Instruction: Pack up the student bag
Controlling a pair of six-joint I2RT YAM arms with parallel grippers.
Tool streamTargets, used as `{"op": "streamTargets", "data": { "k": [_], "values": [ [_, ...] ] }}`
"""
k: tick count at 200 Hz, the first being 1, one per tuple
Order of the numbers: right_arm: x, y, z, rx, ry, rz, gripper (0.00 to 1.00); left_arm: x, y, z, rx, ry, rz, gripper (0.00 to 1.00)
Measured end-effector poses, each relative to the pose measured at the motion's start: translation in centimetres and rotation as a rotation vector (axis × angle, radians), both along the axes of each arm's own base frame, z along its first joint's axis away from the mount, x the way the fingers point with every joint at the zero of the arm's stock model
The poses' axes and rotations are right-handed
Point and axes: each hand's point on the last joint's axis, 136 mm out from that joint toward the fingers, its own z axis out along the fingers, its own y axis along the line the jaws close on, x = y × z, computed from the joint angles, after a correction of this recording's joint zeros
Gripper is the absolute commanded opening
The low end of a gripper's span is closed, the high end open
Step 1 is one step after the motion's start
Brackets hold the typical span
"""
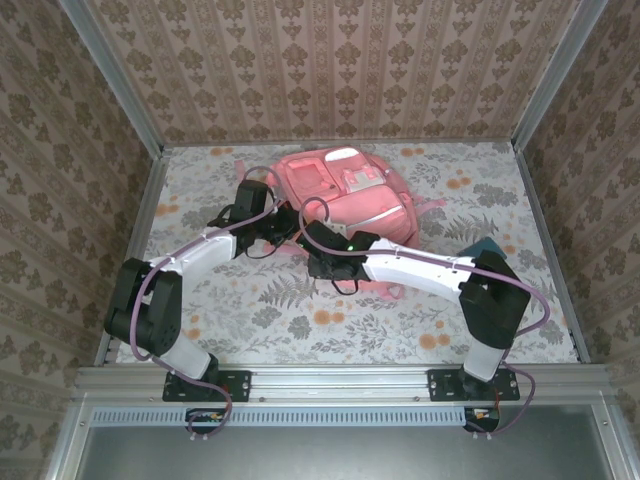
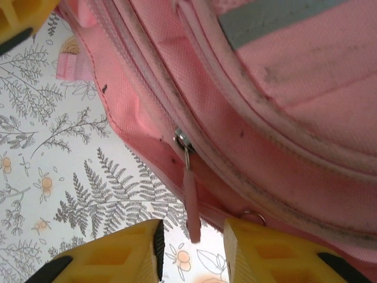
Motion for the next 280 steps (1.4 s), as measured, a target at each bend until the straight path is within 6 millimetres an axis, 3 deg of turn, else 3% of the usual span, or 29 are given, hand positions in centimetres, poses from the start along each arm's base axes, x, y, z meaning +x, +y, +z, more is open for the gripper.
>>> {"op": "streamTargets", "data": {
  "k": [67,108,139,167,210,248,280],
  "values": [
    [1.0,0.1,-0.7,-0.064,-0.014,-0.005,0.24,0.0,0.0,0.0,0.0,0.001,0.001,0.0],
    [1.2,-0.4,-0.8,-0.104,-0.025,0.001,0.06,0.0,0.0,0.0,0.003,-0.001,-0.002,0.0],
    [1.0,-0.6,-0.9,-0.119,-0.033,0.029,0.03,-0.1,0.1,-0.2,0.018,-0.009,-0.011,0.0],
    [-0.3,-2.4,-0.5,-0.122,-0.055,0.068,0.02,-0.4,0.6,-0.7,0.041,-0.005,-0.028,0.0],
    [-2.7,-5.5,1.9,-0.114,-0.112,0.139,0.0,0.2,2.0,-0.9,0.055,-0.017,-0.034,0.0],
    [-2.8,-6.5,2.0,-0.141,-0.118,0.163,0.0,1.7,3.7,-1.8,0.069,-0.006,0.002,0.0],
    [-2.7,-4.7,1.0,-0.111,-0.087,0.231,0.0,2.5,4.8,-1.9,0.094,-0.011,0.028,0.34]
  ]
}}
